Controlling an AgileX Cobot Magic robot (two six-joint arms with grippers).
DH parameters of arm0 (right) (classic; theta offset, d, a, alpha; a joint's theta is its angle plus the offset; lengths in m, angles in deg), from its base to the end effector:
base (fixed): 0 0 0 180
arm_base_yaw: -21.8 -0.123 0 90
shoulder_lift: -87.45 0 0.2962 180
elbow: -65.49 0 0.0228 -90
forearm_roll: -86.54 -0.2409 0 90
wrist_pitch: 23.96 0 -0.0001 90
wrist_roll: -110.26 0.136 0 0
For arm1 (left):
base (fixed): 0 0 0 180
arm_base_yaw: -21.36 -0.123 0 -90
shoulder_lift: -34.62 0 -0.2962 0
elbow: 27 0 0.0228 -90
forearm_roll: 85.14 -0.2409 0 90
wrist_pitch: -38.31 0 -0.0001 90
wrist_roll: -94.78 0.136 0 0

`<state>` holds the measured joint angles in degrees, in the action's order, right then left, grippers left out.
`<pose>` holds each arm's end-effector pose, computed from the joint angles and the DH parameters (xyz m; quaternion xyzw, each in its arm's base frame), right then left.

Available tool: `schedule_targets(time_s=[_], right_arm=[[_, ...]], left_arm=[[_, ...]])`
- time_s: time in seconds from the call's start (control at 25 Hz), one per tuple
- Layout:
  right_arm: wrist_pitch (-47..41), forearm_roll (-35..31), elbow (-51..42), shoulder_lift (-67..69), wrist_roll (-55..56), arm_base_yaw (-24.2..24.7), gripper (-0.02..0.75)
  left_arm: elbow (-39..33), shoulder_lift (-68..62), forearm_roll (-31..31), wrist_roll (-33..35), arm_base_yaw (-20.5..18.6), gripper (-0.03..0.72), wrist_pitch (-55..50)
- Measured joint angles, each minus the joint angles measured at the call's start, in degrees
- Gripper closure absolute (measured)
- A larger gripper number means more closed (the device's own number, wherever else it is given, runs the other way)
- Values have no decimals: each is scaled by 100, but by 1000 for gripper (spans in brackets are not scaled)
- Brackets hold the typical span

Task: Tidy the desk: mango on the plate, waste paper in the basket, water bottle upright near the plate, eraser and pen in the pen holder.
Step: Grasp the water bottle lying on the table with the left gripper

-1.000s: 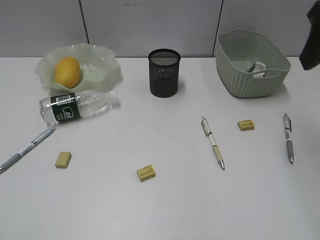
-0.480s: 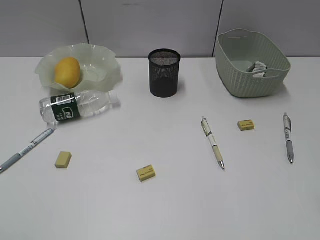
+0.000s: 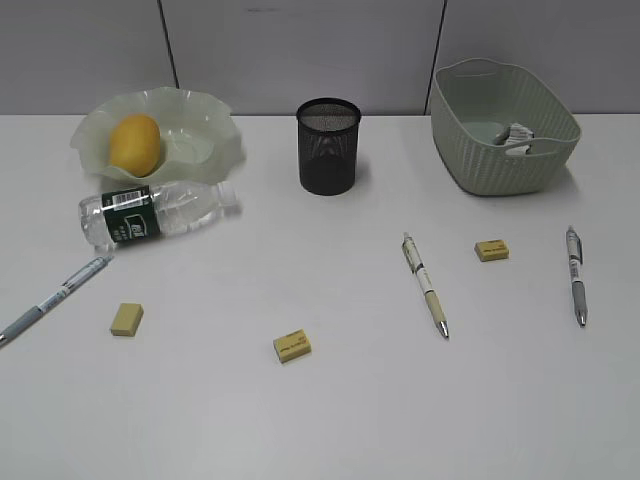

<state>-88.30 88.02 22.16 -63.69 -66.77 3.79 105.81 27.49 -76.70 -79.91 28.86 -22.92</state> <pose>0.0547 0.0144 0.2626 -0.1224 0.9207 0.0547 0.3664 0.0080 -0.0187 0.2611 0.0985 0.8379 -0.0836 0.5303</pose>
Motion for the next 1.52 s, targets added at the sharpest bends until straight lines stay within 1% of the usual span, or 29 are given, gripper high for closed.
schedule_targets(time_s=[0.2,0.44,0.52,0.6,0.76,1.0,1.12,1.28,1.4,1.52], right_arm=[[0,11,-310,-794,0,0,176],[0,36,-322,-931,0,0,177],[6,36,-329,-931,0,0,180],[12,41,-331,-931,0,0,188],[12,41,-348,-931,-4,0,205],[18,46,-348,-931,-4,0,208],[18,82,-348,-931,-4,0,209],[18,87,-348,-931,-4,0,209],[29,93,-348,-931,-4,0,209],[29,93,-348,-931,-4,0,209]], left_arm=[[0,0,0,0,0,253,0],[14,0,0,0,0,253,33],[79,-45,0,0,0,253,246],[173,-257,0,0,0,253,673],[260,-1176,5,0,0,253,1528],[400,-3241,350,0,0,253,1769],[670,-4207,525,-2,0,253,1769],[1327,-5447,548,-2,0,253,1735],[1966,-6134,555,89,0,253,1577],[2687,-6808,555,397,0,253,1266]])
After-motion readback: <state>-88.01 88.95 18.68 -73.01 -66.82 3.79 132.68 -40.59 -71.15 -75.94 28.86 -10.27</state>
